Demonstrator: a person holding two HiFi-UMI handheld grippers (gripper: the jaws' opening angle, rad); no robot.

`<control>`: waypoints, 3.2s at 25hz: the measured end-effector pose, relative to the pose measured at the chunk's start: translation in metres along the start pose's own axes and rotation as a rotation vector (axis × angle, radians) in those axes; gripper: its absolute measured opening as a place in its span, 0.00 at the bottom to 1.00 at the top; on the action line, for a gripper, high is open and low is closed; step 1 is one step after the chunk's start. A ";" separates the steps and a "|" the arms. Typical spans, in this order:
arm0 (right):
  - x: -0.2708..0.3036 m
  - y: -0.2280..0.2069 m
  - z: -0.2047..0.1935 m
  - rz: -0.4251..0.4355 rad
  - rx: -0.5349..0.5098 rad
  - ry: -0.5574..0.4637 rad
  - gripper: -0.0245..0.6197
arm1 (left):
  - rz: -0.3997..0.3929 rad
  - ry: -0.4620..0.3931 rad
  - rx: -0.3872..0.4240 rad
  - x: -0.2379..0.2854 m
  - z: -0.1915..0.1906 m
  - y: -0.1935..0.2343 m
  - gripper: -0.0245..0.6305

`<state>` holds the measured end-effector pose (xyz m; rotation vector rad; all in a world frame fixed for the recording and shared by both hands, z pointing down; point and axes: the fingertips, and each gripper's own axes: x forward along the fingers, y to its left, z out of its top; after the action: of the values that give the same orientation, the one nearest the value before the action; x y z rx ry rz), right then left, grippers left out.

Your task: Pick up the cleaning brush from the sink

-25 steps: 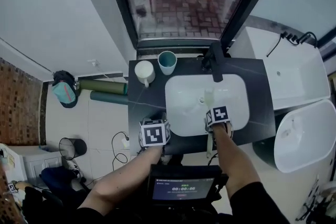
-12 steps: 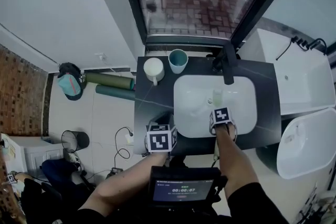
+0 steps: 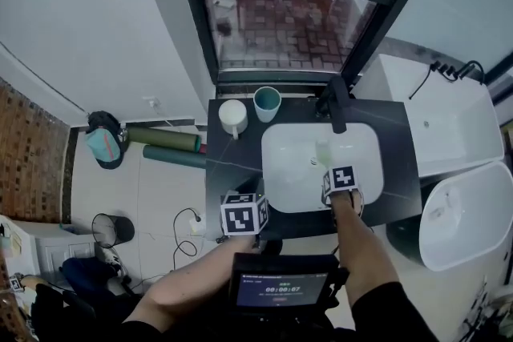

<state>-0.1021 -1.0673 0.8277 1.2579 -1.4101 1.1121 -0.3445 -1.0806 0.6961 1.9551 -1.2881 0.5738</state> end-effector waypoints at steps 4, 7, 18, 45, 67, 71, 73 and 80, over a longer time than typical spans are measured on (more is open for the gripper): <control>-0.067 0.069 -0.056 0.042 0.011 -0.070 0.08 | -0.043 -0.051 0.006 -0.098 -0.023 0.011 0.12; -0.100 0.123 -0.114 0.081 0.016 -0.132 0.08 | -0.085 -0.076 0.002 -0.160 -0.067 0.024 0.11; -0.242 0.132 -0.298 0.306 0.005 -0.426 0.08 | -0.183 -0.325 0.158 -0.315 -0.158 -0.117 0.05; -0.610 -0.014 -0.829 0.353 -0.286 -1.170 0.08 | -0.031 -0.841 0.383 -0.750 -0.505 -0.508 0.05; -0.697 -0.078 -1.060 0.335 -0.290 -1.386 0.08 | -0.016 -0.877 0.350 -0.881 -0.652 -0.632 0.05; -0.697 -0.105 -1.074 0.325 -0.282 -1.390 0.08 | -0.016 -0.859 0.366 -0.872 -0.660 -0.652 0.05; -0.699 -0.108 -1.074 0.319 -0.272 -1.393 0.08 | -0.020 -0.859 0.362 -0.872 -0.659 -0.652 0.05; -0.697 -0.109 -1.076 0.313 -0.273 -1.395 0.08 | -0.031 -0.841 0.354 -0.869 -0.659 -0.649 0.05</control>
<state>0.1165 0.1021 0.3370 1.6913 -2.7048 0.0181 -0.0877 0.1011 0.3117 2.6490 -1.7165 -0.0886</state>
